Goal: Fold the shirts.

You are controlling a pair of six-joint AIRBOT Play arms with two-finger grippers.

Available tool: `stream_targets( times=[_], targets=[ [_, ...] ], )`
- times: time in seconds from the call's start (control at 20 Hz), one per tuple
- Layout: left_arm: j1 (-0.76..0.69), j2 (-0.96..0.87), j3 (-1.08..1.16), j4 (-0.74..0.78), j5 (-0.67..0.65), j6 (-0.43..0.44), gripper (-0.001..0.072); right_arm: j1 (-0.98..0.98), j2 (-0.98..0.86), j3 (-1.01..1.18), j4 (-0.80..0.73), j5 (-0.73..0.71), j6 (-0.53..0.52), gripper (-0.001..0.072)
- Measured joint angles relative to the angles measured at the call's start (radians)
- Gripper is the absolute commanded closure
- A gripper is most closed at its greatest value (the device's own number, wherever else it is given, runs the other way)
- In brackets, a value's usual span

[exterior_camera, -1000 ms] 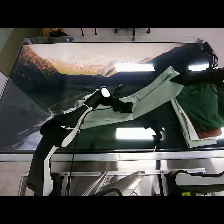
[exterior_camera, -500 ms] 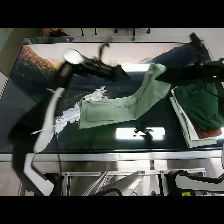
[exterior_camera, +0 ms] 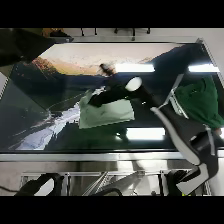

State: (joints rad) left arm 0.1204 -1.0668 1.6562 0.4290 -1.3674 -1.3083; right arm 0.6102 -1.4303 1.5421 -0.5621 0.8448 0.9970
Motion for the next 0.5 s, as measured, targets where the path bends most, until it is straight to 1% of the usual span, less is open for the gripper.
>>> stream_targets(
  times=[0.1,0.2,0.3,0.35,0.4,0.5],
  targets=[
    [0.048,0.085,-0.092,0.000,-0.008,0.013,0.0693,0.073,-0.068,0.006,0.008,-0.085,-0.014,0.0160],
    [0.090,0.153,-0.177,0.000,-0.010,0.031,0.0693,0.098,-0.079,0.016,0.001,-0.098,-0.022,0.0159],
    [0.129,0.209,-0.253,-0.002,-0.013,0.042,0.0693,0.066,-0.037,0.022,-0.065,-0.061,-0.009,0.0154],
    [0.145,0.229,-0.281,-0.004,-0.013,0.045,0.0693,0.032,-0.007,0.024,-0.104,-0.035,0.012,0.0101],
    [0.162,0.246,-0.308,-0.003,-0.012,0.046,0.0693,-0.017,0.027,0.025,-0.153,0.002,0.040,0.0071],
    [0.192,0.274,-0.350,-0.004,-0.012,0.050,0.0693,-0.137,0.086,0.026,-0.256,0.080,0.090,0.0071]
  ],
)
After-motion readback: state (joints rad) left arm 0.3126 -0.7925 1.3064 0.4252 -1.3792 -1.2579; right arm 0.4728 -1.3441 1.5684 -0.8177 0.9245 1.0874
